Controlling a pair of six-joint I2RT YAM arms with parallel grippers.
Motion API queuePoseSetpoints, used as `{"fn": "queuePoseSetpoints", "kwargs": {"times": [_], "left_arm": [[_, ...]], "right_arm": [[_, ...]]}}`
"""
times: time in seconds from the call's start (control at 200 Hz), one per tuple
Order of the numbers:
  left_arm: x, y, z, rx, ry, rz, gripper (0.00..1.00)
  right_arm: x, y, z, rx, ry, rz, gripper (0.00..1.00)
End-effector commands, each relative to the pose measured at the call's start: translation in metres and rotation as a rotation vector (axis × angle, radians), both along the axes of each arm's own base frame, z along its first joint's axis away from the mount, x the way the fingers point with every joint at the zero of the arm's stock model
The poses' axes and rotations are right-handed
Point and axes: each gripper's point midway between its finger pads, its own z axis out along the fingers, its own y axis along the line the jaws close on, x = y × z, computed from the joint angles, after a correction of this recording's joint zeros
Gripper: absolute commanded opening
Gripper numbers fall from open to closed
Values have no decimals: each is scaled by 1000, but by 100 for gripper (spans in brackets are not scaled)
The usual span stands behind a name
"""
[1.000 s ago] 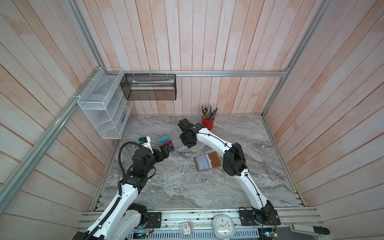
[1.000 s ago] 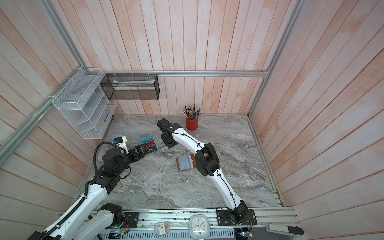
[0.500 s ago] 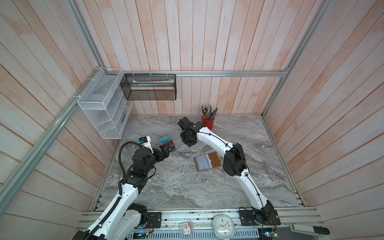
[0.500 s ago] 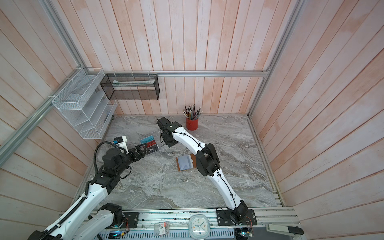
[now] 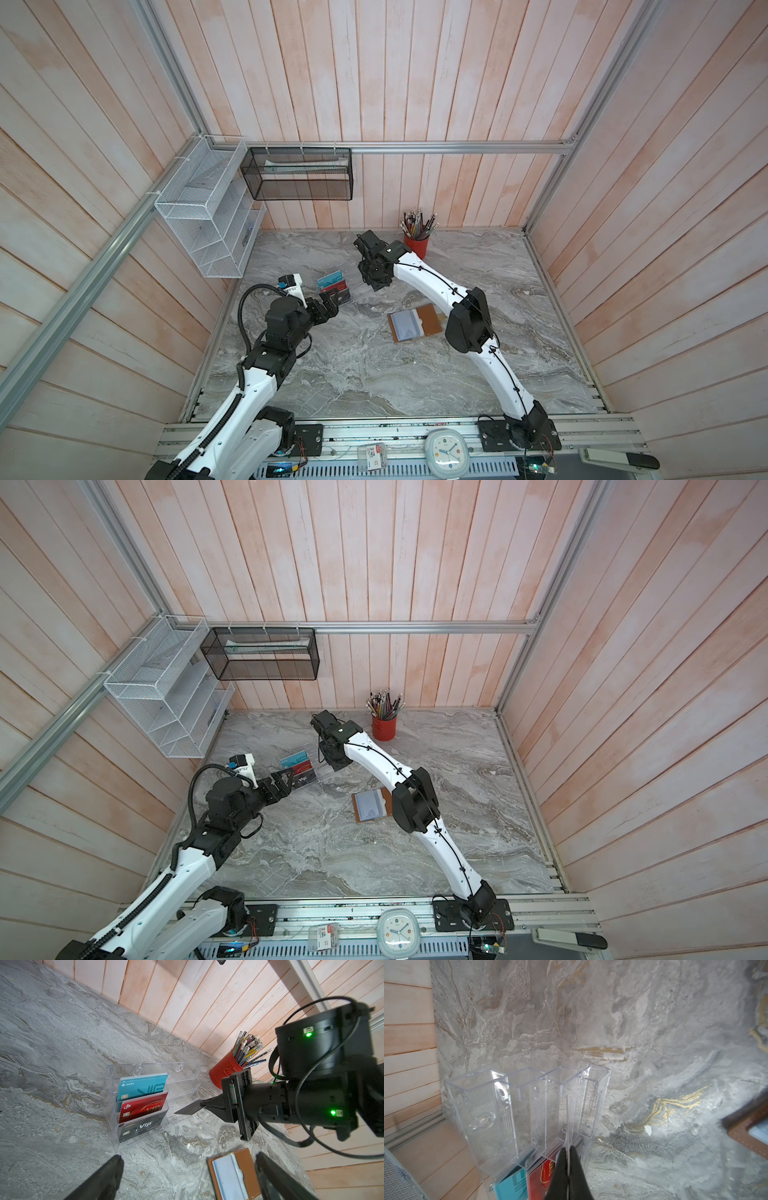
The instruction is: Take the credit cards out of the card holder
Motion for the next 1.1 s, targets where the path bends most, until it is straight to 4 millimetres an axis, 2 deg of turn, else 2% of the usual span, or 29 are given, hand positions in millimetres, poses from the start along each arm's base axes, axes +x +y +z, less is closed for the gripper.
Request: {"fn": "queuePoseSetpoints", "kwargs": {"times": [0.0, 0.38, 1.095], "left_arm": [[-1, -3, -1, 11, -16, -21, 100], [0, -4, -1, 3, -17, -26, 100], [0, -5, -6, 13, -6, -35, 100]], "right_arm": [[-8, -4, -11, -48, 29, -8, 0], [-17, -11, -23, -94, 57, -14, 0], [-13, -10, -37, -64, 80, -60, 0]]}}
